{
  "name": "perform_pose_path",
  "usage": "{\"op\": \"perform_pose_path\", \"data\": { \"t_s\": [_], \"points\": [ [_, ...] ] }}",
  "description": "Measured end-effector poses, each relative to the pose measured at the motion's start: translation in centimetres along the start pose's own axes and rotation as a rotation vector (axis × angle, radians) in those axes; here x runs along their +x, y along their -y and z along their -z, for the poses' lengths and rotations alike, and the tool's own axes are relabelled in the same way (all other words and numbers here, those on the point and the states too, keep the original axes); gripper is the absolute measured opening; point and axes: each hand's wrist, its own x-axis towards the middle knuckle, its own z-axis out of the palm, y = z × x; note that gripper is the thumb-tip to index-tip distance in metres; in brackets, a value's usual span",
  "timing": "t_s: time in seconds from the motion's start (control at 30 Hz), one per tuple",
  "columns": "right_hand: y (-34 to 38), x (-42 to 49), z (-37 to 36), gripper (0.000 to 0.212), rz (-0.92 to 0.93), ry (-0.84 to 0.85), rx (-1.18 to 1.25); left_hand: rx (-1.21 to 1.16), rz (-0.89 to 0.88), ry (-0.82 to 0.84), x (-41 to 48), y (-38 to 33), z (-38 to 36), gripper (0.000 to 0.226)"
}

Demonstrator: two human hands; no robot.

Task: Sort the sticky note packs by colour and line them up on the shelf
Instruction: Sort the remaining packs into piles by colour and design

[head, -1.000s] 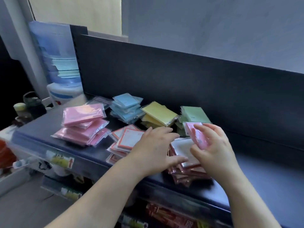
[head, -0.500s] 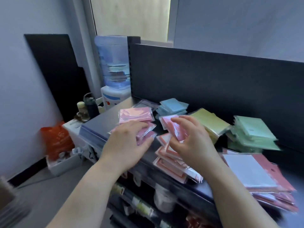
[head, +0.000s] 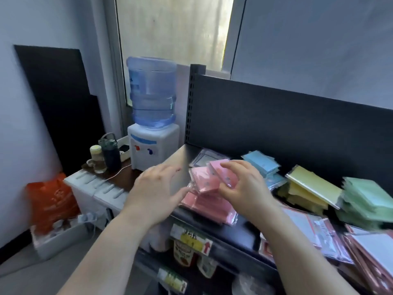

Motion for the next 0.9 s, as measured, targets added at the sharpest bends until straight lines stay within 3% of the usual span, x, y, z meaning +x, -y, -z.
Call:
{"op": "perform_pose_path", "data": {
  "t_s": [0.17,0.37,0.53,0.9],
  "points": [
    [2.1,1.4,-2.4,0.047,-0.088,0.006,-0.068,-0.052,-0.085,0.057,2.6,3.9,0.2,0.057],
    [2.4,-0.2,-0.7,0.054,-0.195,-0.053,-0.143,-0.185,-0.282,0.110,5.0,2.4,-0.2,0.056],
    [0.7,-3.7,3.1,0.052,-0.337,-0.188,-0.255,-0.284,-0.464,0.130,5.7,-1.7,-1.3,0.052],
    [-3.5,-19.1,12.4,0.063,-0.718,-0.393,-0.370,-0.408,-0.911,0.370,-0.6,-18.1,-6.0,0.061]
  ]
}}
